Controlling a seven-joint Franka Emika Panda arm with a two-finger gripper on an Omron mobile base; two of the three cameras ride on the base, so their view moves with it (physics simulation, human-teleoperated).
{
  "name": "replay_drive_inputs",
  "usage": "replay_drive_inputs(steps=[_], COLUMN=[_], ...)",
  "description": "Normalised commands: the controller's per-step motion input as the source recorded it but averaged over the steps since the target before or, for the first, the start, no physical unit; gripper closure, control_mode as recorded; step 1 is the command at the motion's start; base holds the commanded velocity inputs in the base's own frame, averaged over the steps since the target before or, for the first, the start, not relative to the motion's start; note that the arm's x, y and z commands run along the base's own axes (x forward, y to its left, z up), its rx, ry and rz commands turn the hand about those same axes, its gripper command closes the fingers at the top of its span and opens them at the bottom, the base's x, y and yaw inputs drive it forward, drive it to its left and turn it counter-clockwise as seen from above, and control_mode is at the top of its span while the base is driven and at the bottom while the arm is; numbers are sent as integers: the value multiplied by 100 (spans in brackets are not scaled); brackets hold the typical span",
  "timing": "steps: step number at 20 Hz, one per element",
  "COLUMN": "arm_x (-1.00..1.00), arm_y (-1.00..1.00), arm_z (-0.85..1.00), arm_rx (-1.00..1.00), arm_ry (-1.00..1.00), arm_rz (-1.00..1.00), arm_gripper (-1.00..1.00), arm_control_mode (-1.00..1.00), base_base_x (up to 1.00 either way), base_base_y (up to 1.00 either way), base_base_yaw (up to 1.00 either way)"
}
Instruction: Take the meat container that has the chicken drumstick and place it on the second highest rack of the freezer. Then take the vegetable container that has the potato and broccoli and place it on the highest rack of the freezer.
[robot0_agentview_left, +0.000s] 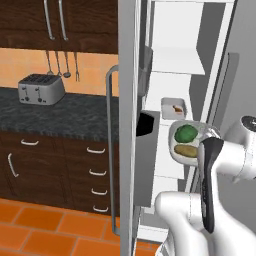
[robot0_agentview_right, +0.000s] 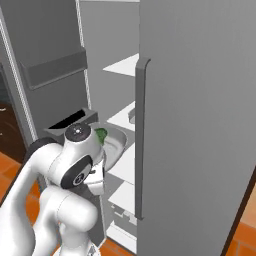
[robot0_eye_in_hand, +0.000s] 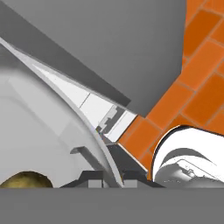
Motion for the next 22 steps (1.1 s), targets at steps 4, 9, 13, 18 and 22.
replay_drive_inputs(steps=[4, 9, 13, 18, 22], arm_x=[15, 35, 36, 57, 93], arm_y=[42, 45, 22, 1, -31], arm_z=[100, 100, 100, 100, 73], arm_rx=[-13, -13, -10, -2, 10], arm_ry=[-47, -38, -45, -38, 19], arm_rz=[-5, -6, -13, -12, -2], arm_gripper=[100, 100, 100, 100, 100], arm_control_mode=[-100, -100, -100, -100, -100], base_base_x=[0, 0, 0, 0, 0], base_base_y=[0, 0, 0, 0, 0], base_base_yaw=[0, 0, 0, 0, 0])
